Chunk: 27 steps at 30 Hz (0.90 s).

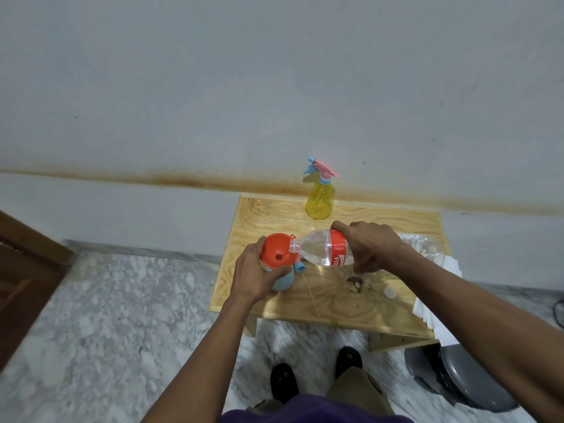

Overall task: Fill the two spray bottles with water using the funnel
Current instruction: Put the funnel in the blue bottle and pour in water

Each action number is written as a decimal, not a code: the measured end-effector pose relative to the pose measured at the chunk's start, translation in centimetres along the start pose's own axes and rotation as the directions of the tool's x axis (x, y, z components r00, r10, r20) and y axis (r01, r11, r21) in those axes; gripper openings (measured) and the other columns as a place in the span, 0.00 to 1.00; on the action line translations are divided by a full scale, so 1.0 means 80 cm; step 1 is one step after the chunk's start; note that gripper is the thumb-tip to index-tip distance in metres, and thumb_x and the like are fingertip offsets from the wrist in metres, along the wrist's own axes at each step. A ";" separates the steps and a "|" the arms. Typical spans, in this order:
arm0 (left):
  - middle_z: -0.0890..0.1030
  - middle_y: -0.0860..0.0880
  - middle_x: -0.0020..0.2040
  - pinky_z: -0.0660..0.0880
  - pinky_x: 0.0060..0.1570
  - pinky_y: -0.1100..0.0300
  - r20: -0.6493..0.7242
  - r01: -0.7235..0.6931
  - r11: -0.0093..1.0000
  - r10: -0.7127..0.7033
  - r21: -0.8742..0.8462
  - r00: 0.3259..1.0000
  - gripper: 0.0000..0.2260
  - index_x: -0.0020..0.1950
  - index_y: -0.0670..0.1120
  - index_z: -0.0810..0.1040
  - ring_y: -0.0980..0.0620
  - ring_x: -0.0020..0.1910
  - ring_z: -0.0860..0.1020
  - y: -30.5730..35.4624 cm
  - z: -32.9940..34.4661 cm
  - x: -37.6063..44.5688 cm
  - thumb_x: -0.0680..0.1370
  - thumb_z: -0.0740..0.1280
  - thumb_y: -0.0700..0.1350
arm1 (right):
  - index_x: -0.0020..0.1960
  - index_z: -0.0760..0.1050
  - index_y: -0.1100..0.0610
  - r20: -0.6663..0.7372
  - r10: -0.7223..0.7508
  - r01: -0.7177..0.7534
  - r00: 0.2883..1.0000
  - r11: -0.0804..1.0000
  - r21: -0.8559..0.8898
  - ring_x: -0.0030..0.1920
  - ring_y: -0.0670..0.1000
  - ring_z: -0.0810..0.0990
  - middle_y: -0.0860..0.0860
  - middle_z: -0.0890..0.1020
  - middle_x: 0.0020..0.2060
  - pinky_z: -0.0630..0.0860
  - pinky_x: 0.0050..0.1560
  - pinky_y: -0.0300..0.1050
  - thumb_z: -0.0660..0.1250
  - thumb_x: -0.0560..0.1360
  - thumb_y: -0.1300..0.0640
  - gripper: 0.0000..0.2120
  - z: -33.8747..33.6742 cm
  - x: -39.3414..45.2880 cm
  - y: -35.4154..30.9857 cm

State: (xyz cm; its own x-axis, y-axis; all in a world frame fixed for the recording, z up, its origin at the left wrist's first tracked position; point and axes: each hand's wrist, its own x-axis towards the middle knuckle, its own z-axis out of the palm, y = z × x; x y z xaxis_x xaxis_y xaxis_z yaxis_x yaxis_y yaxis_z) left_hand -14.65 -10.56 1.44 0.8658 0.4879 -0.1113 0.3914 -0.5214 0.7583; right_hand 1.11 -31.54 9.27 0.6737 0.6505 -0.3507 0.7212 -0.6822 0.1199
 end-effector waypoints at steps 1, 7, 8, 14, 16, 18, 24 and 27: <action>0.78 0.49 0.61 0.76 0.58 0.52 0.001 0.003 1.000 -0.003 0.000 1.000 0.43 0.75 0.49 0.69 0.49 0.59 0.77 0.000 0.000 0.000 0.64 0.79 0.61 | 0.73 0.54 0.45 0.001 0.002 -0.002 1.000 1.000 -0.003 0.45 0.56 0.79 0.52 0.78 0.52 0.72 0.38 0.47 0.77 0.63 0.52 0.46 0.000 0.000 0.000; 0.78 0.49 0.61 0.76 0.58 0.51 -0.009 -0.016 1.000 0.016 0.007 1.000 0.42 0.75 0.48 0.69 0.49 0.58 0.77 0.001 0.000 0.000 0.65 0.79 0.59 | 0.73 0.54 0.44 0.012 0.006 -0.005 1.000 1.000 -0.012 0.44 0.56 0.79 0.52 0.78 0.51 0.75 0.38 0.47 0.78 0.62 0.53 0.47 -0.003 0.001 -0.003; 0.78 0.49 0.60 0.76 0.57 0.51 -0.011 -0.021 1.000 0.021 0.005 1.000 0.41 0.74 0.48 0.69 0.49 0.58 0.77 0.001 0.001 0.000 0.65 0.80 0.58 | 0.73 0.54 0.44 0.011 0.005 -0.005 1.000 1.000 -0.015 0.44 0.56 0.78 0.52 0.78 0.52 0.75 0.39 0.47 0.78 0.62 0.52 0.47 -0.003 0.001 -0.003; 0.77 0.48 0.62 0.74 0.58 0.53 -0.019 -0.028 1.000 0.028 -0.011 0.999 0.41 0.75 0.47 0.68 0.49 0.60 0.76 0.003 0.001 -0.001 0.67 0.80 0.55 | 0.73 0.54 0.45 0.008 0.006 -0.005 1.000 1.000 -0.020 0.43 0.55 0.77 0.51 0.77 0.52 0.75 0.39 0.47 0.77 0.63 0.53 0.46 -0.006 -0.001 -0.002; 0.78 0.48 0.62 0.74 0.58 0.54 -0.016 -0.023 1.000 0.023 -0.007 1.000 0.41 0.75 0.46 0.68 0.49 0.60 0.76 0.003 0.001 -0.001 0.66 0.80 0.56 | 0.72 0.55 0.45 0.008 0.005 -0.005 1.000 1.000 -0.025 0.43 0.56 0.78 0.51 0.77 0.51 0.77 0.40 0.48 0.77 0.63 0.53 0.46 -0.006 -0.001 -0.002; 0.78 0.48 0.61 0.75 0.58 0.53 -0.011 -0.017 1.000 0.017 0.000 1.000 0.42 0.75 0.47 0.68 0.49 0.60 0.76 0.001 0.002 0.000 0.66 0.80 0.58 | 0.72 0.55 0.45 0.008 0.008 -0.008 1.000 1.000 -0.027 0.43 0.56 0.78 0.51 0.77 0.51 0.76 0.39 0.48 0.77 0.63 0.54 0.45 -0.006 -0.001 -0.001; 0.77 0.47 0.63 0.75 0.62 0.50 -0.008 0.005 1.000 -0.005 -0.012 1.000 0.44 0.77 0.45 0.66 0.48 0.61 0.76 0.002 0.000 -0.001 0.66 0.80 0.57 | 0.72 0.55 0.45 0.006 0.003 -0.002 1.000 0.998 -0.055 0.42 0.55 0.79 0.52 0.78 0.49 0.80 0.41 0.49 0.77 0.63 0.55 0.46 -0.003 0.000 -0.001; 0.77 0.47 0.63 0.75 0.61 0.50 -0.005 0.000 1.000 0.000 -0.002 1.000 0.44 0.77 0.46 0.66 0.48 0.61 0.76 0.002 0.000 -0.001 0.66 0.80 0.58 | 0.72 0.54 0.45 0.002 -0.004 0.004 1.000 0.998 -0.063 0.43 0.56 0.79 0.52 0.78 0.50 0.80 0.42 0.50 0.78 0.63 0.54 0.46 -0.002 0.001 0.000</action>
State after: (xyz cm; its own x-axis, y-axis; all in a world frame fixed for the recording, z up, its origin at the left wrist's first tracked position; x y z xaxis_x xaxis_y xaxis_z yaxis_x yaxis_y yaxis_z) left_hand -14.67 -10.73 1.57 0.8642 0.4915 -0.1078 0.3907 -0.5203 0.7594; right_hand 1.19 -31.43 9.41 0.6707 0.6523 -0.3532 0.7325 -0.6576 0.1764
